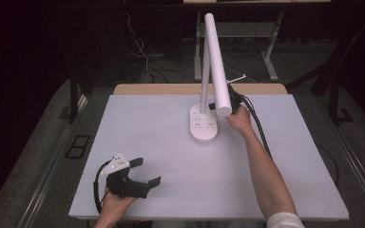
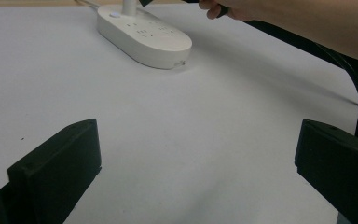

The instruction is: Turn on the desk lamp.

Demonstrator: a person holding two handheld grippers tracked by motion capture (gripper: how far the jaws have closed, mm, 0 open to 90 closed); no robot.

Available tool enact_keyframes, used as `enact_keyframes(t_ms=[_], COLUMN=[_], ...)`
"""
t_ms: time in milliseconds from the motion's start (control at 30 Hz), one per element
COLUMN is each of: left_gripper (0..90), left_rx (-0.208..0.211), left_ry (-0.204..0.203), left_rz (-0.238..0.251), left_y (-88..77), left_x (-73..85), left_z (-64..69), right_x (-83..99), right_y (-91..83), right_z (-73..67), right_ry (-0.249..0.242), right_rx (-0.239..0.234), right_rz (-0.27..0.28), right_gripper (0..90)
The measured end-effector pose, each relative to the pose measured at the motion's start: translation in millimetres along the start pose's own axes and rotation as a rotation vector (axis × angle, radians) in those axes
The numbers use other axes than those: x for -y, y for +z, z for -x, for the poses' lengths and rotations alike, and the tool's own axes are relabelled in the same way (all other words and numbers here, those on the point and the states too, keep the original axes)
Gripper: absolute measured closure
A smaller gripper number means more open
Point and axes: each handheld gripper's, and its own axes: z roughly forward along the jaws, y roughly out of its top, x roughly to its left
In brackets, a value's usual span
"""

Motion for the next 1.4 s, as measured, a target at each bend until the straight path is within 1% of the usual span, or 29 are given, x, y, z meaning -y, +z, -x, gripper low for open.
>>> enact_keyframes(t_ms=[200, 267, 567, 667, 700, 800, 900, 967, 1033, 1133, 1233, 1267, 1400], left_gripper=[0.0, 0.0, 0.0, 0.0, 0.0, 0.0, 0.0, 0.0, 0.0, 0.0, 0.0, 0.0, 0.0], left_rx=[0.001, 0.001, -0.001, 0.001, 0.001, 0.003, 0.004, 0.003, 0.003, 0.000, 0.001, 0.000, 0.003], left_ry=[0.008, 0.007, 0.004, 0.002, 0.001, 0.003, 0.007, 0.005, 0.002, -0.001, -0.006, -0.006, -0.002], left_rz=[-0.005, -0.004, -0.004, -0.004, -0.008, -0.008, -0.007, -0.006, -0.004, -0.003, -0.001, 0.000, -0.002], left_y=[0.5, 0.5, 0.1, 0.4, 1.1, 1.4, 0.7, 0.5, 0.0, 0.0, 0.2, 0.1, -0.1], left_x=[-0.1, 0.0, 0.2, 0.3, 0.4, 0.3, 0.1, 0.1, 0.2, 0.3, 0.2, 0.2, 0.3], left_z=[1.2, 1.2, 1.4, 1.4, 0.9, 1.1, 1.3, 1.3, 0.8, -1.1, -1.3, -0.9, -0.3], right_x=[2.7, 3.4, 6.6, 8.4, 10.0, 10.1, 8.4, 8.2, 8.8, 7.2, 6.1, 5.2, 4.9], right_y=[6.4, 7.0, 7.3, 7.4, 7.3, 7.6, 7.7, 7.6, 5.7, 1.0, -4.1, -9.6, -19.6], right_z=[1.7, 2.0, 1.4, 2.0, 2.4, 1.4, -1.7, -1.8, -2.5, -5.2, -5.3, -4.1, -5.5], right_ry=[0.006, 0.011, 0.009, 0.023, 0.044, 0.057, 0.033, 0.035, 0.034, 0.017, 0.020, 0.024, 0.012], right_rx=[0.000, -0.004, 0.005, 0.005, 0.003, 0.009, 0.033, 0.035, 0.026, 0.025, 0.020, 0.017, 0.020], right_rz=[-0.016, -0.011, 0.008, 0.019, 0.022, 0.018, 0.010, 0.013, 0.029, 0.032, 0.046, 0.050, 0.056], right_gripper=[89.6, 89.6, 89.8, 90.0, 90.0, 90.0, 90.0, 89.9, 89.8, 89.9, 89.8, 89.8, 89.8])
